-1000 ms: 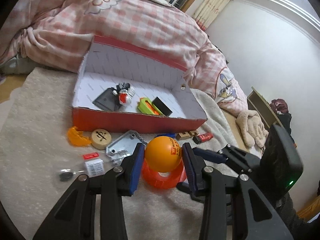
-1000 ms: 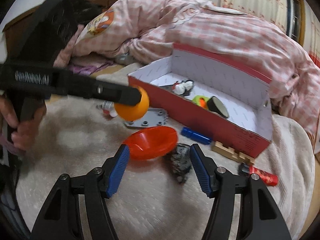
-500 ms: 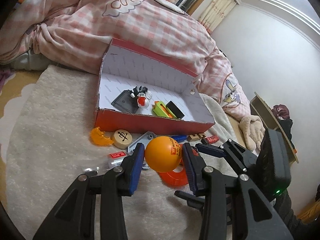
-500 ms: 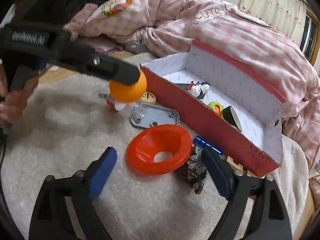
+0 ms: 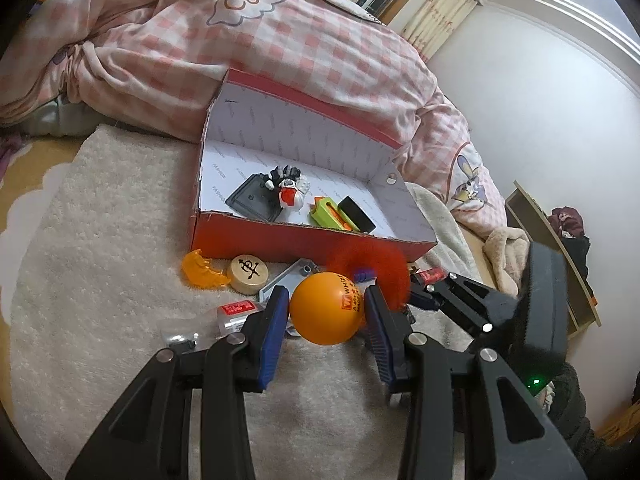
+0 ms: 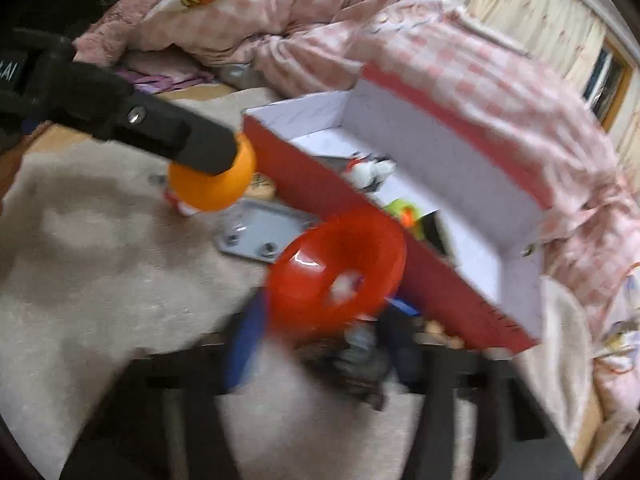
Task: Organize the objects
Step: 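Grasp and lift the orange ball with the left tool while the right tool grasps the red dish, then carry the orange ball and the red dish up over the shoebox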
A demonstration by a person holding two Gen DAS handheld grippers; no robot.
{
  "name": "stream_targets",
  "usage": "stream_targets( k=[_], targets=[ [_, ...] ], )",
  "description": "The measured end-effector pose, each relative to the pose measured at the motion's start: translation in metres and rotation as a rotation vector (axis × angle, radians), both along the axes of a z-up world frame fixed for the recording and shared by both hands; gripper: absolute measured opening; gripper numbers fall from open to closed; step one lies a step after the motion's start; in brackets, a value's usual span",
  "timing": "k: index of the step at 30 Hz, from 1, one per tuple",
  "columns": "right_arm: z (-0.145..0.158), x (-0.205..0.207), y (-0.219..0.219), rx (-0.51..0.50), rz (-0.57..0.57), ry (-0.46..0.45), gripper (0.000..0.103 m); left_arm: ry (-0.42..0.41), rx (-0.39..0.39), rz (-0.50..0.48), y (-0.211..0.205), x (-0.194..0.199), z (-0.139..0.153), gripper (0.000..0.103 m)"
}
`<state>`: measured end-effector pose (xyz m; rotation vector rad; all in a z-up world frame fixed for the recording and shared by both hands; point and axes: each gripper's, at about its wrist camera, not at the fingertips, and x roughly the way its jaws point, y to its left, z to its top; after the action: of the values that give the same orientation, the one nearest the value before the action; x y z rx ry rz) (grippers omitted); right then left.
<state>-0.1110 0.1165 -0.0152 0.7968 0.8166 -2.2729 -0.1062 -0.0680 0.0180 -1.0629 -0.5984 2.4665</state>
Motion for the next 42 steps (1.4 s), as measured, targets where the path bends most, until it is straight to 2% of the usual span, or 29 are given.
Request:
stream_targets(
  k=[1,2,5,6,8,10,12,13,17,21,25,29,34,37,42],
  targets=[
    [0.002,0.000,0.002,-0.009,-0.007,0.011,0.028,-0.001,-0.002,0.002,0.000,0.000,0.000,0.039],
    [0.003,-0.001,0.003,-0.021,-0.006,0.006,0.027,-0.001,-0.001,0.003,0.000,0.000,-0.001,0.039],
    [0.007,-0.003,0.009,-0.057,0.003,-0.027,0.027,-0.006,-0.001,0.008,-0.002,0.000,-0.002,0.039],
    [0.006,-0.004,0.011,-0.063,-0.001,-0.036,0.030,-0.008,0.000,0.010,-0.003,0.000,-0.002,0.039],
    [0.004,-0.009,0.013,-0.071,0.000,-0.070,0.045,-0.011,0.001,0.013,-0.004,-0.001,-0.002,0.039],
    [0.004,-0.012,0.013,-0.075,-0.001,-0.087,0.071,-0.012,0.001,0.014,-0.004,-0.001,-0.003,0.039],
    [0.004,-0.010,0.013,-0.075,-0.002,-0.079,0.084,-0.012,0.001,0.012,-0.004,-0.002,-0.002,0.039],
    [0.004,-0.010,0.013,-0.080,0.006,-0.083,0.086,-0.012,0.000,0.011,-0.004,-0.002,-0.002,0.039],
    [0.003,-0.017,0.011,-0.099,0.001,-0.120,0.086,-0.015,-0.005,0.006,-0.003,-0.002,-0.003,0.039],
    [0.010,-0.028,0.014,-0.182,-0.013,-0.162,0.086,-0.018,-0.012,-0.001,0.000,-0.001,-0.004,0.039],
    [0.004,-0.017,0.000,-0.076,0.021,-0.073,0.086,-0.019,-0.010,0.000,0.000,0.000,-0.004,0.039],
    [-0.001,-0.008,-0.011,-0.012,0.046,-0.019,0.086,-0.020,-0.004,0.004,0.000,-0.001,-0.003,0.039],
    [-0.001,-0.019,-0.007,-0.033,0.016,-0.050,0.084,-0.022,-0.010,-0.001,0.001,-0.002,-0.004,0.039],
    [0.001,-0.024,-0.003,-0.063,0.017,-0.076,0.072,-0.026,-0.013,-0.001,0.001,-0.003,-0.005,0.039],
    [0.004,-0.021,0.000,-0.088,0.029,-0.073,0.072,-0.027,-0.012,0.001,0.001,-0.003,-0.006,0.039]
  ],
)
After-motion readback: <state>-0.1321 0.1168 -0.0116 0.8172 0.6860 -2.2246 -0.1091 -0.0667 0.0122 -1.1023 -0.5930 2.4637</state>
